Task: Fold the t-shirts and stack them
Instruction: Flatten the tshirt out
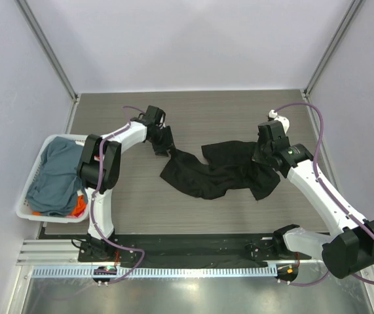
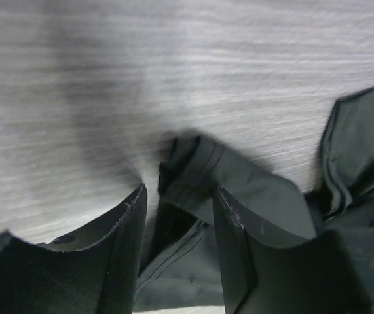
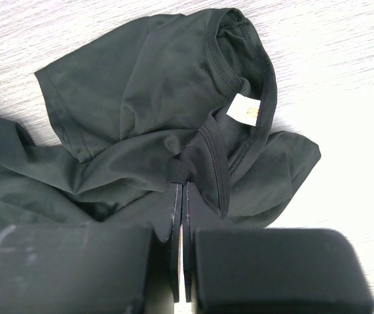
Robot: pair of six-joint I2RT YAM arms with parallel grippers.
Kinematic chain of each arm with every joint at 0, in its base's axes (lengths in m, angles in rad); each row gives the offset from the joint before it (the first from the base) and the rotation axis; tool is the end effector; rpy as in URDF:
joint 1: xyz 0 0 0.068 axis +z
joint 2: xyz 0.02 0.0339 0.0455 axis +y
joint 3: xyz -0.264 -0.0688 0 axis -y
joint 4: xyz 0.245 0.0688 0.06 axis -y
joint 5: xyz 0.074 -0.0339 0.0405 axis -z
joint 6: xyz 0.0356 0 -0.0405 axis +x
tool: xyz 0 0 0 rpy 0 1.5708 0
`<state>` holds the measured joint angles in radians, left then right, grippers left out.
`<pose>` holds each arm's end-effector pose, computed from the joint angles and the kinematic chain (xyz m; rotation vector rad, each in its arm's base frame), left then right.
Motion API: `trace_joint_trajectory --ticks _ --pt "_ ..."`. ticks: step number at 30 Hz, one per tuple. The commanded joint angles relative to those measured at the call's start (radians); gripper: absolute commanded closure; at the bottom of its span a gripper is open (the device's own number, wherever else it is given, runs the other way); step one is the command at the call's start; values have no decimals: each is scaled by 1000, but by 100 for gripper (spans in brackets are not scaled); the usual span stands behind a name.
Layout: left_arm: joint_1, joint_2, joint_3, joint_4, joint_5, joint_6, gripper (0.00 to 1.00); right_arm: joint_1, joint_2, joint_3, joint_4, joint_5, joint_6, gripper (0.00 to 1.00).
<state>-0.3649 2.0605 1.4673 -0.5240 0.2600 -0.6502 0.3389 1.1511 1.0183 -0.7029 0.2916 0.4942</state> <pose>0.3969 -0.1614 0.1618 -0.3146 2.7853 -0.6344 0.2257 0.0687 0.3014 0.3158 2.3403 0.0507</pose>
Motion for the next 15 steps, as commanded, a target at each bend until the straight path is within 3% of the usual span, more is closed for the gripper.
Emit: trace_joint_trajectory --ticks 1,7,10,15 --pt "-3 10 39 53 -1 -16 55 -1 -5 -3 42 7 -19 99" --pt "-2 30 50 61 -4 -23 74 -1 -5 -17 49 3 -9 99" --pt "-2 24 62 59 -10 -25 97 -3 5 -26 59 11 -8 99" --pt "-2 -2 226 -114 -117 4 100 -3 77 28 114 105 -14 99"
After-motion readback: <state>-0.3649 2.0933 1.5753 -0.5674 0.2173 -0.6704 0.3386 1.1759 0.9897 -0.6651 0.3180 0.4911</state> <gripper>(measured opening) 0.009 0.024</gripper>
